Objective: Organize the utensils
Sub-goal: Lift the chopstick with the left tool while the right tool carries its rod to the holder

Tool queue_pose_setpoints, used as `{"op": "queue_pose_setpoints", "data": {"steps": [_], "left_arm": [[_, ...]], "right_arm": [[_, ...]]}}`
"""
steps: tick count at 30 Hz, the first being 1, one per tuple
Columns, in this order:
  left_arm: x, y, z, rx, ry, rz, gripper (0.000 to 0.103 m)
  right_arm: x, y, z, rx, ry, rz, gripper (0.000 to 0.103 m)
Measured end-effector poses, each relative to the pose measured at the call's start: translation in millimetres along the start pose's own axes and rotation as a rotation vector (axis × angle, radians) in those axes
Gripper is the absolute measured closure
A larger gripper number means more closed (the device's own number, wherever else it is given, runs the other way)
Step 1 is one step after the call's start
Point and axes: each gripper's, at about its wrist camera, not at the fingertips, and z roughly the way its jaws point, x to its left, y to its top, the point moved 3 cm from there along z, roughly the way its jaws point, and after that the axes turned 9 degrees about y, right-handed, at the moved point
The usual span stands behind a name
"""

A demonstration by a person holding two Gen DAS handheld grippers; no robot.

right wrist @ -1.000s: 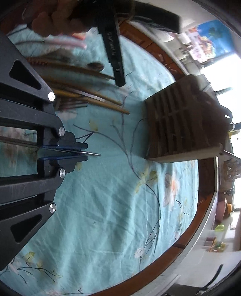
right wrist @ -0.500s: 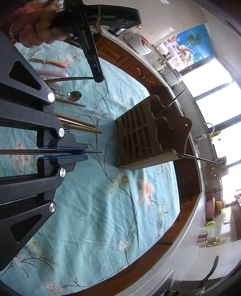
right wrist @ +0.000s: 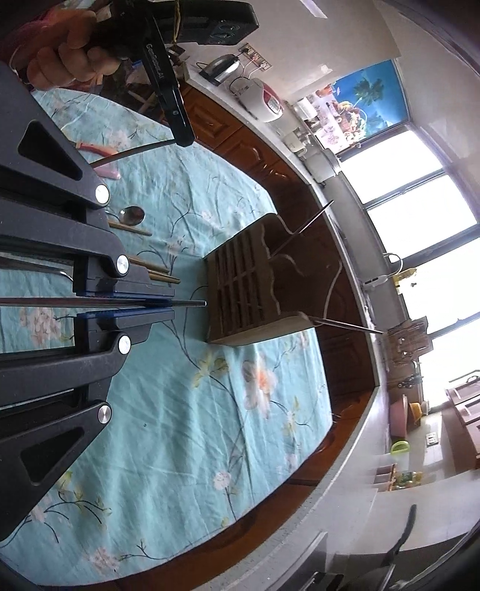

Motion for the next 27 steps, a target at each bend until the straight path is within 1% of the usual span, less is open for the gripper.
{"op": "queue_pose_setpoints", "data": {"steps": [7, 18, 20, 27], "left_arm": [[5, 1, -17, -0.031, -0.004, -0.006, 0.099], [17, 6, -35, -0.095, -0.023, -0.058, 0.099], [19, 8, -39, -0.119, -0.02, -0.065, 0.099], [28, 14, -49, -0.184, -0.055, -0.112, 0.099]], "right_arm": [[4, 7, -11, -0.031, 0.009, -0.003, 0.099], [12, 22, -32, -0.11, 0.008, -0.018, 0.099], [11, 26, -35, -0.127, 0.007, -0.015, 0.099], [12, 37, -41, -0.179, -0.005, -0.015, 0.099]]}}
